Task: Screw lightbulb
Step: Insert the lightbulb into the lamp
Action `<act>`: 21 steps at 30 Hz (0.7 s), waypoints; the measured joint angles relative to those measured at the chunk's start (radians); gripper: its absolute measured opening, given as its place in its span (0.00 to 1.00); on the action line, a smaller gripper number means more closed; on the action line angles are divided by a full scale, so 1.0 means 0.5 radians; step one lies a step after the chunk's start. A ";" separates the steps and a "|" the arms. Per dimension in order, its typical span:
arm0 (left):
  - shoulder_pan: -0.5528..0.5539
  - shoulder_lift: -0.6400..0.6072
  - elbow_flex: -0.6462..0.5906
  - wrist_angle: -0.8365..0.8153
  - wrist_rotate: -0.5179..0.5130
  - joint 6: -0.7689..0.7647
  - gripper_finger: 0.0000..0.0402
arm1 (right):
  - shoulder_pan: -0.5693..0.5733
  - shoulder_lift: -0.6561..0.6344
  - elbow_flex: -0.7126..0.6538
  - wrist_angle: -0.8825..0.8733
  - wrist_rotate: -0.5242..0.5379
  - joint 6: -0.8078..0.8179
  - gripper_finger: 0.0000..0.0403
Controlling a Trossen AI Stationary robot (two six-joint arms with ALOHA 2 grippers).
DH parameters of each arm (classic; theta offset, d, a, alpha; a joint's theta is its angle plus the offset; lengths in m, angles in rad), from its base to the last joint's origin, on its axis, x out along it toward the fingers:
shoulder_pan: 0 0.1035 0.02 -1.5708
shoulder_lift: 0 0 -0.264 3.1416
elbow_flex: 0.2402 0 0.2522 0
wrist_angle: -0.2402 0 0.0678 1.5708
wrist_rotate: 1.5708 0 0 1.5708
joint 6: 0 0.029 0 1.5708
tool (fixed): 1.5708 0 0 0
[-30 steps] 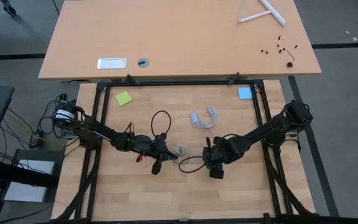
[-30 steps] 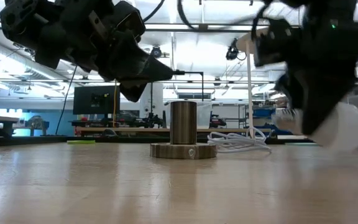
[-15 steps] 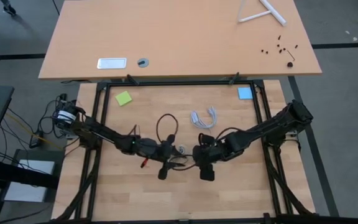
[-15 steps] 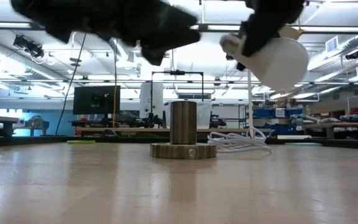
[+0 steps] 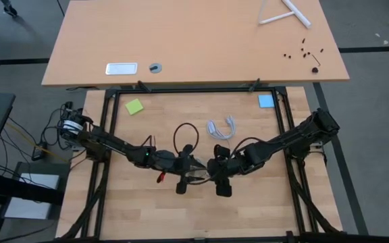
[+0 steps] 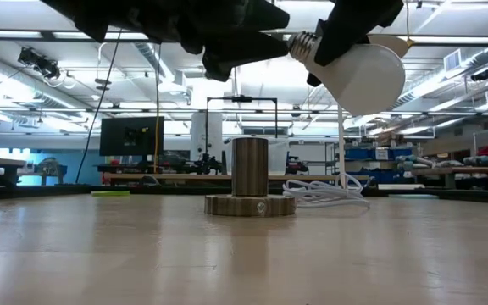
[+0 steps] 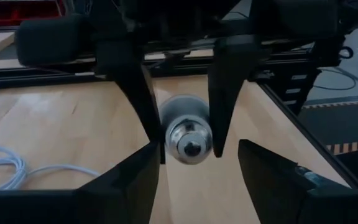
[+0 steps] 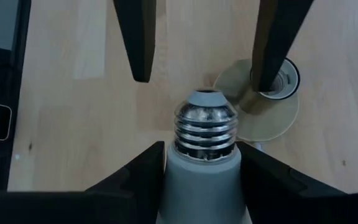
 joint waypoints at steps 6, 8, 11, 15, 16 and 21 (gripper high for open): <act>-0.013 0.026 0.000 0.043 0.013 0.000 0.56 | 0.000 0.010 0.000 0.008 -0.007 -0.032 0.48; -0.021 0.074 0.002 0.090 0.032 -0.001 0.56 | -0.002 0.010 0.000 0.009 -0.009 -0.028 0.48; -0.024 0.155 0.054 0.096 0.054 -0.002 0.56 | 0.001 0.010 -0.001 0.043 -0.061 -0.028 0.48; -0.024 0.198 0.108 0.082 0.052 -0.002 0.56 | -0.002 0.010 0.000 0.053 -0.076 -0.016 0.48; -0.024 0.198 0.117 0.089 0.054 -0.002 0.56 | -0.002 0.010 0.000 0.055 -0.078 -0.016 0.48; -0.024 0.198 0.149 0.051 0.054 0.003 0.56 | -0.002 0.011 0.000 0.052 -0.079 -0.024 0.48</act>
